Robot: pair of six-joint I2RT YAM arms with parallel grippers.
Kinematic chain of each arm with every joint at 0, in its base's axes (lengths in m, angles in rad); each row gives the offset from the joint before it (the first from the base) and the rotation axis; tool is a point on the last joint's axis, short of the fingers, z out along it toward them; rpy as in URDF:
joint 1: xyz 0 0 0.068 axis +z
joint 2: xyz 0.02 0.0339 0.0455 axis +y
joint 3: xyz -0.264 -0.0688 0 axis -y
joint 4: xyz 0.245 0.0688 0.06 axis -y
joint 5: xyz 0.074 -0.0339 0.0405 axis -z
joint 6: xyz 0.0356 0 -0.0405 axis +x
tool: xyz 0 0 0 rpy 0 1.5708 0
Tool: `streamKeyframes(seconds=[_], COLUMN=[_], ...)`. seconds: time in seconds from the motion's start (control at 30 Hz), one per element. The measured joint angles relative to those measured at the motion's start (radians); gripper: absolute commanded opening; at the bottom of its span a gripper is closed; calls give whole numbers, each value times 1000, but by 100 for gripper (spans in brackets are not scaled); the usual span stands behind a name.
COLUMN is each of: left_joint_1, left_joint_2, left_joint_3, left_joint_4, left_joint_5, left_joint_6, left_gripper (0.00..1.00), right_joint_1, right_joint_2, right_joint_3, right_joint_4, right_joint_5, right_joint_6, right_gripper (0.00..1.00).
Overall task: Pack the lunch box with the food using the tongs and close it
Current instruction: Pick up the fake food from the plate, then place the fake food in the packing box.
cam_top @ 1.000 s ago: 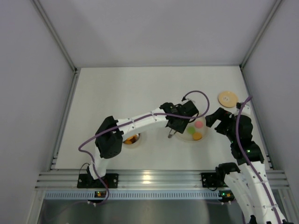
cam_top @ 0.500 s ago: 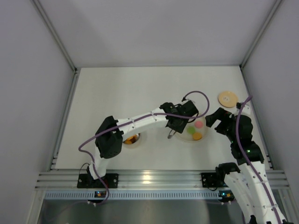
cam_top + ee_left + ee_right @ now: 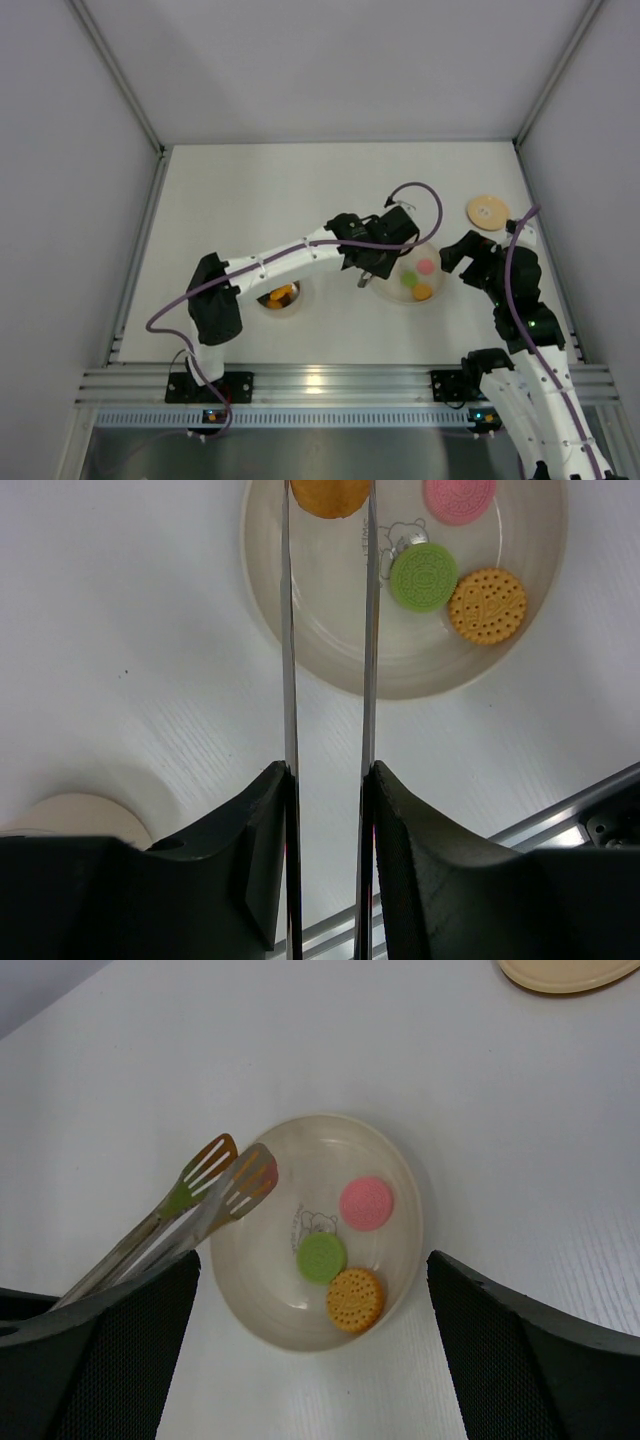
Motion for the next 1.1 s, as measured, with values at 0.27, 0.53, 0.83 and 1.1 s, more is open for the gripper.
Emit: streamKeyframes(seconds=[0.27,0.53,0.83,1.1], left_joint_1=[-9,-14,-14,-14], left_joint_2=[-153,-457,-774,-939], left_joint_3=[-76,-298,-495,-624], left_joint_4=[-23,-82,-241,-359], left_joint_5=[-14,-55,-124,-155], left_joint_6=[-10,-76,-195,-304], left_gripper=[39,39,40,40], right_joint_1=[0,0,0,0], right_joint_2=[4,23,45,60], right_joint_3=[0,0,0,0], right_joint_4=[1,5,9,15], right_joint_5=[0,-5,-8,-8], right_joint_6=[0,5,11,10], right_gripper=[94,94,94,94])
